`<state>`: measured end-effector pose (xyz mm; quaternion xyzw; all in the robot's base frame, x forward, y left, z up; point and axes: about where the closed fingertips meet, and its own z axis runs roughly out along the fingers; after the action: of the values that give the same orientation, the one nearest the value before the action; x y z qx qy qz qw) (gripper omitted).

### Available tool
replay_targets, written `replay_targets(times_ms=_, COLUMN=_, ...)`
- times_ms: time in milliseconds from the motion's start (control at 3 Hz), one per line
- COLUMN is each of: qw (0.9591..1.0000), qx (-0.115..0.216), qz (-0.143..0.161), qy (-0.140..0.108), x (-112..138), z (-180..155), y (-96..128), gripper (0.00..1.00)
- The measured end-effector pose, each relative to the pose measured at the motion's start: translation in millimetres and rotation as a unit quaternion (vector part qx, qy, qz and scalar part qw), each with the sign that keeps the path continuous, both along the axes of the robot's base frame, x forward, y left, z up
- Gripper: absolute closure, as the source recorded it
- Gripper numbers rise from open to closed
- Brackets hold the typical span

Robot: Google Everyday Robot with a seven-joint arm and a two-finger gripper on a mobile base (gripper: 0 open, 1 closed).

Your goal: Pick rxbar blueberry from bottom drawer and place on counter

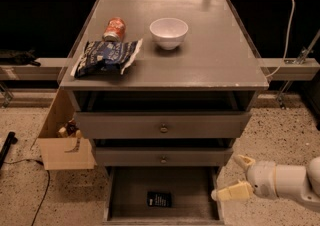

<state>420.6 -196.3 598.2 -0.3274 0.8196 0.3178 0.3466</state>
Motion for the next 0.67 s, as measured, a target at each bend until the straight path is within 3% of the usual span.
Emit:
replay_targets(times_ms=333, qw=0.9995, qx=-0.012, qz=-0.003, qy=-0.028, x=1.7, z=2.4, y=-6.8, gripper=0.0)
replay_targets(times_ms=667, qw=0.9997, qx=-0.007, qz=-0.001, qy=-0.022, x=1.1, z=-13.2, y=3.1, gripper=0.0)
